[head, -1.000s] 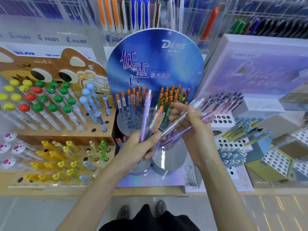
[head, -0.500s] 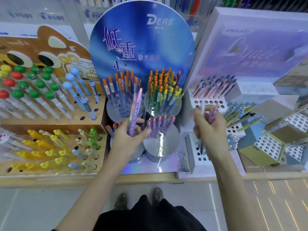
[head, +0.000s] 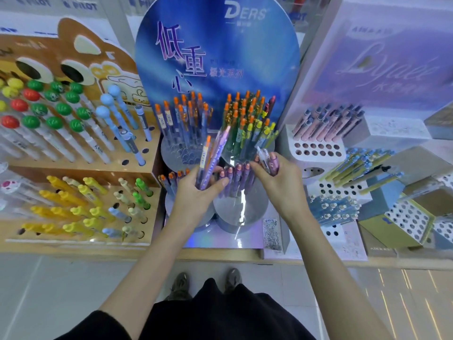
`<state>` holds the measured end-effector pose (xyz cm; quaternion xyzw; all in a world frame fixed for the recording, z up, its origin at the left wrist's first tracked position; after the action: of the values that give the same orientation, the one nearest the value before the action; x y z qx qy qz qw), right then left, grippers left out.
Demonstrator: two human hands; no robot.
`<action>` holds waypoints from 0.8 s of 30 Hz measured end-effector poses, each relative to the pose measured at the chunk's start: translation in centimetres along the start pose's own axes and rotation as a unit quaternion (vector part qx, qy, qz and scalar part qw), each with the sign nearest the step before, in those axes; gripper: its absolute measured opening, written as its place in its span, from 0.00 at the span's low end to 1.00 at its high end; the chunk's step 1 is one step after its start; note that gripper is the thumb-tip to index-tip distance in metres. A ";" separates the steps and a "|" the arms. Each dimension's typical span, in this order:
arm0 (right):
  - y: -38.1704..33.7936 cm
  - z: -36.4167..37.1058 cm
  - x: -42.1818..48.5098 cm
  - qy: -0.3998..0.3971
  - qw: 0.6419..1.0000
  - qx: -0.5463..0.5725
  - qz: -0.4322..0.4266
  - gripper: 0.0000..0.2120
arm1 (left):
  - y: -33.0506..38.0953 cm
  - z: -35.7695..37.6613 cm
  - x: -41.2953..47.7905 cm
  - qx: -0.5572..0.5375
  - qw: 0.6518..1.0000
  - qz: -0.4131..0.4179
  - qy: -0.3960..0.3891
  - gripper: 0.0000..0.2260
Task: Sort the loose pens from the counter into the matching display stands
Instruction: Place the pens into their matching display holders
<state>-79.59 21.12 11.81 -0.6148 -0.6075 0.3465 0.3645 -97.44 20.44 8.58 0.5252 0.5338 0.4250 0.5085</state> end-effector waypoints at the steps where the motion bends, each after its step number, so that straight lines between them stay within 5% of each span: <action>1: 0.2 0.0 0.0 -0.010 1.000 -0.003 -0.001 0.11 | 0.0 0.1 -0.1 -0.006 1.000 -0.003 -0.007 0.08; 7: 0.9 -0.1 -0.8 -0.046 0.999 0.011 0.006 0.06 | 0.4 0.0 -0.7 -0.046 0.997 -0.012 -0.060 0.09; 13: -1.7 -2.0 -2.2 0.075 0.980 0.182 0.015 0.12 | 1.8 -1.4 -1.9 -0.111 0.992 0.020 -0.052 0.17; 18: -5.1 0.3 -1.9 -0.058 0.948 0.311 0.035 0.07 | 2.9 -0.8 -2.5 -0.121 0.983 0.027 -0.137 0.13; 21: -5.5 1.1 -2.0 -0.078 0.949 0.303 0.040 0.02 | 2.9 -1.0 -2.6 -0.125 0.983 0.020 -0.131 0.10; 24: -4.8 -0.2 -2.8 -0.055 0.954 0.294 0.026 0.05 | 2.5 -1.5 -2.6 -0.071 0.993 0.045 -0.082 0.18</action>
<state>-81.90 18.32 16.06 -0.4759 -0.4816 0.5525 0.4861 -98.79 18.17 11.45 0.5444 0.4344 0.4402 0.5667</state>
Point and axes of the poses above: each hand's wrist, its own x-axis towards the middle knuckle, its own z-axis out of the palm, y = z × x, the point moved 3 cm from there along x, towards the middle knuckle, and after that the axes turned 8 degrees about -y, right-handed, at the moved point
